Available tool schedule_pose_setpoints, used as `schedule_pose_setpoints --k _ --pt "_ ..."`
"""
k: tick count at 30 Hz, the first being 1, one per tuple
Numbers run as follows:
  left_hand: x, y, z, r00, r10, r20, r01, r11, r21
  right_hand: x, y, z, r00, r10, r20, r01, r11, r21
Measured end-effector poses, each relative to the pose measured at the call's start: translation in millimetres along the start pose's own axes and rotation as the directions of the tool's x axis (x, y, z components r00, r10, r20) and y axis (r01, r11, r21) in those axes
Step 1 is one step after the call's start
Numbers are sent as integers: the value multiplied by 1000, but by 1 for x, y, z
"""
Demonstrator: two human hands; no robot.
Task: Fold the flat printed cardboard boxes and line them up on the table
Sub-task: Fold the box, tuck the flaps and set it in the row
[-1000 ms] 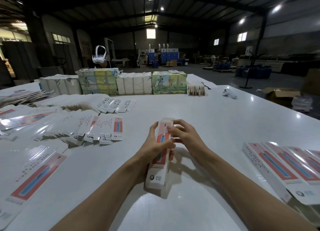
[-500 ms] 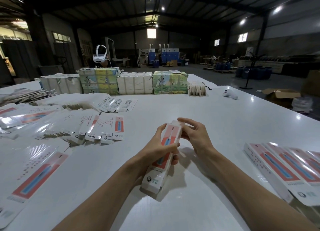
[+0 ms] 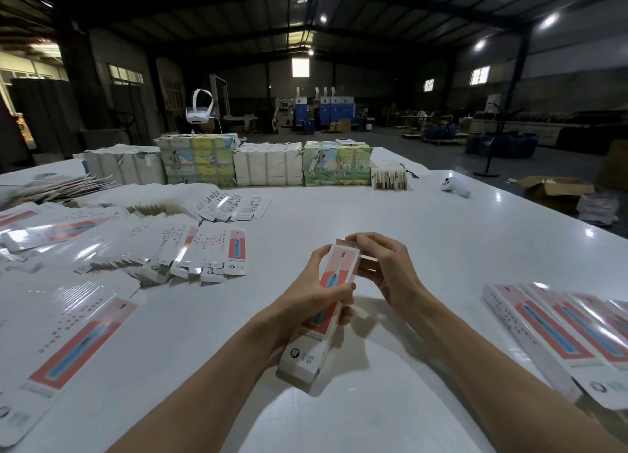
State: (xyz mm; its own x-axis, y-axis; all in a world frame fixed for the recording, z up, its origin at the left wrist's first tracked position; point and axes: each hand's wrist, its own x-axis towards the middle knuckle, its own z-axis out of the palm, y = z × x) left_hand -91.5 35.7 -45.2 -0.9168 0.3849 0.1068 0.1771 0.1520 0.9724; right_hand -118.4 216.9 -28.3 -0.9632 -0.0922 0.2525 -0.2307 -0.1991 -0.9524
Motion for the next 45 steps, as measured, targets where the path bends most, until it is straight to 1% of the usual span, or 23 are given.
schedule_pose_setpoints --k 2,7,11,20,23,26,29,32,35,40,45 --pt "0 2 2 1000 -2 -13 2 1000 14 1 -2 0 999 31 14 -32 998 57" --pt "-6 6 5 1000 7 0 -7 999 38 3 -2 -2 995 101 -24 -98 990 106" --pt "-9 8 8 1000 13 -12 -12 997 80 4 -5 -6 986 168 7 -167 972 167" --pt "-8 9 8 997 62 -53 -56 993 103 3 -7 -6 983 183 19 -183 967 176" --pt "-8 9 8 998 53 -45 -49 995 88 2 -9 -7 982 183 52 -189 968 167" --pt "-8 10 6 996 44 -82 -38 996 81 1 -10 -6 978 177 110 -195 966 173" --pt "-7 10 6 994 0 -107 2 1000 17 -1 -7 0 984 131 124 -144 984 101" --pt "-6 9 5 990 -44 -137 41 999 -29 -4 -1 8 995 58 78 -61 997 41" --pt "-7 10 2 989 -86 -122 75 993 -95 -6 0 11 995 5 97 -3 1000 -27" --pt "-10 12 2 988 -109 -109 98 990 -102 -8 -2 7 993 -30 113 40 995 -95" --pt "-12 15 2 990 -114 -84 102 986 -134 -7 -3 5 993 -45 105 55 994 -94"
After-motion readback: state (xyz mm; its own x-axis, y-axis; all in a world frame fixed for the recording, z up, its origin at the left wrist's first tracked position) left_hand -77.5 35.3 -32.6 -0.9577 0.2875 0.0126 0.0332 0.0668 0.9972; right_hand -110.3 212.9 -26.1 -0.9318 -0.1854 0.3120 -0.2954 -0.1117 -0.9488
